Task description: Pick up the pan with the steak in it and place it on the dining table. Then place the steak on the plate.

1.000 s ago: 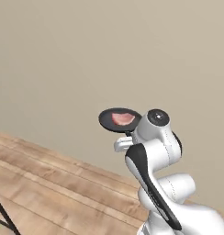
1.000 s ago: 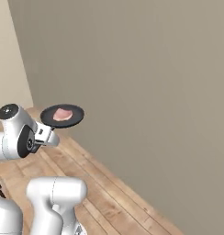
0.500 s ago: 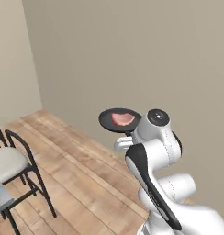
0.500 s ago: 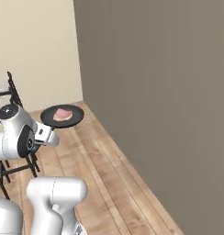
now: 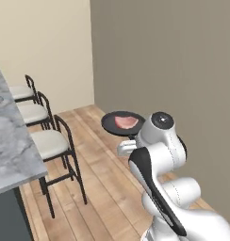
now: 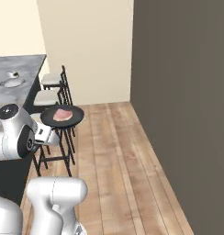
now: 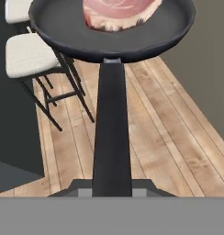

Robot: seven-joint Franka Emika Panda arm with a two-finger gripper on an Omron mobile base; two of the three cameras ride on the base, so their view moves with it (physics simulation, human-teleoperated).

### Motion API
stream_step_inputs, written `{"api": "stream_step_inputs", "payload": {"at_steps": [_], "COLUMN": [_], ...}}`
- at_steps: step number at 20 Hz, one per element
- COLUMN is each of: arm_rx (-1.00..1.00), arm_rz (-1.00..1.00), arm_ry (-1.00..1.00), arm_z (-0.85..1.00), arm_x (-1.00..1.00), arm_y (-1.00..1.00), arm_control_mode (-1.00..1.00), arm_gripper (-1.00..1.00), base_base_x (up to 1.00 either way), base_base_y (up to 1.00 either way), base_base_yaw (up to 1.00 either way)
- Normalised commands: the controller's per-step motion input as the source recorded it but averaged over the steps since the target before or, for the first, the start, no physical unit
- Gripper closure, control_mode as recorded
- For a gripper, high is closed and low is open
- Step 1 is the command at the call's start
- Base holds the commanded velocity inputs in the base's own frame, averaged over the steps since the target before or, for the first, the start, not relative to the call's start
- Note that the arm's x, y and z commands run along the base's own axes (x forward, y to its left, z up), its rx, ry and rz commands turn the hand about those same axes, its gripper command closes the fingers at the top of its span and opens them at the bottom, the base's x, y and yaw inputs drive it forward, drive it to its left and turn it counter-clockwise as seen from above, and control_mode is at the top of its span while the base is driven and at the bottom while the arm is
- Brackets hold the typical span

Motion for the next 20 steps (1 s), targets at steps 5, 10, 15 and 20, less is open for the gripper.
{"api": "stream_step_inputs", "payload": {"at_steps": [5,10,15,20], "arm_rx": [0.0,0.0,0.0,0.0], "arm_rz": [0.0,0.0,0.0,0.0], "arm_ry": [0.0,0.0,0.0,0.0], "arm_z": [0.0,0.0,0.0,0.0], "arm_x": [0.0,0.0,0.0,0.0], "arm_y": [0.0,0.0,0.0,0.0], "arm_control_mode": [1.0,1.0,1.0,1.0], "arm_gripper": [1.0,1.0,1.0,1.0], "base_base_x": [0.0,0.07,0.08,0.02], "base_base_y": [-0.01,-0.26,-0.8,-0.88], "base_base_yaw": [0.1,0.12,0.11,0.08]}}
